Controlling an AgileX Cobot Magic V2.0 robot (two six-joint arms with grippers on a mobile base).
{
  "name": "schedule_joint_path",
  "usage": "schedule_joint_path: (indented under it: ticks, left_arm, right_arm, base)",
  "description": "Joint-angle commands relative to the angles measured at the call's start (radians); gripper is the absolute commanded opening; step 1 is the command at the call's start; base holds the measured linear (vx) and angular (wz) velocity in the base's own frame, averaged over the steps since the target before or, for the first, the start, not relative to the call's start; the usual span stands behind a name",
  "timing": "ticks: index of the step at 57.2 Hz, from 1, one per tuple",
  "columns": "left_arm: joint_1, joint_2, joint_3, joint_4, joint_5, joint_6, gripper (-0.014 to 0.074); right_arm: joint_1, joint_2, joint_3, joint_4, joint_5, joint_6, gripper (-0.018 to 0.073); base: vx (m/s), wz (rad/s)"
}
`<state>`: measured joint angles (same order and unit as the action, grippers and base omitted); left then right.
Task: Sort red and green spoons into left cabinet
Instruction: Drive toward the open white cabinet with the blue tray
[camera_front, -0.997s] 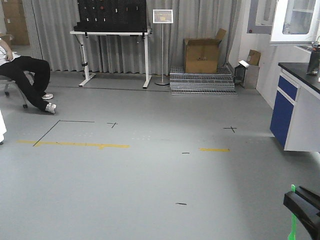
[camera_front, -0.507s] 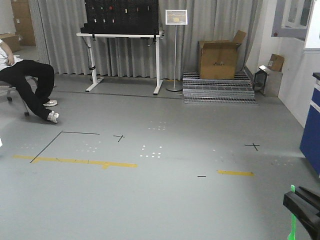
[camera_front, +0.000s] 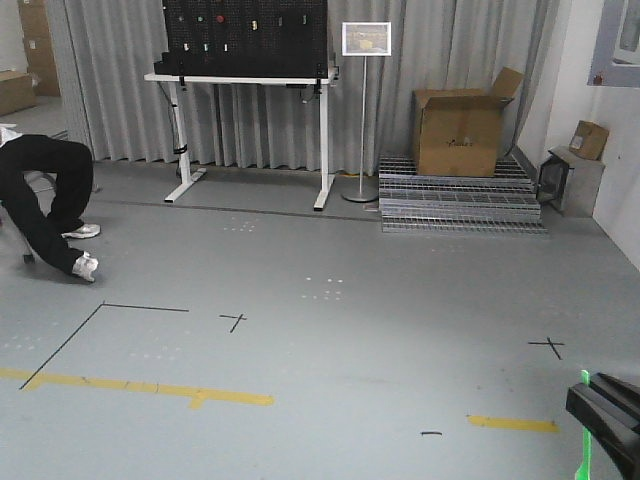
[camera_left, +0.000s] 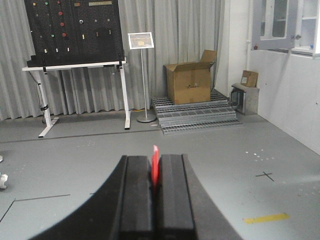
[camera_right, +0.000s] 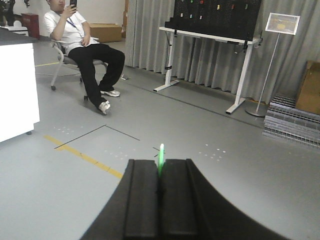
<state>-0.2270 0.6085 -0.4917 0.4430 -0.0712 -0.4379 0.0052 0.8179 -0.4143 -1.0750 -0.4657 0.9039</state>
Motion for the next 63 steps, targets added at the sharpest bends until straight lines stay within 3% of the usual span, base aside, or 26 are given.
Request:
schedule_joint_path:
  ticks: [1, 63]
  left_arm:
    - [-0.003, 0.000, -0.027, -0.011, -0.074, -0.005, -0.0006]
    - [-0.003, 0.000, -0.027, -0.011, -0.061, -0.005, -0.0006]
  right_arm:
    - [-0.003, -0.005, -0.031, 0.025, -0.039, -0.003, -0.0006]
    - [-0.003, -0.005, -0.031, 0.023, -0.044, -0.003, -0.0006]
  base:
    - [0.70, -0.06]
    - [0.69, -0.10]
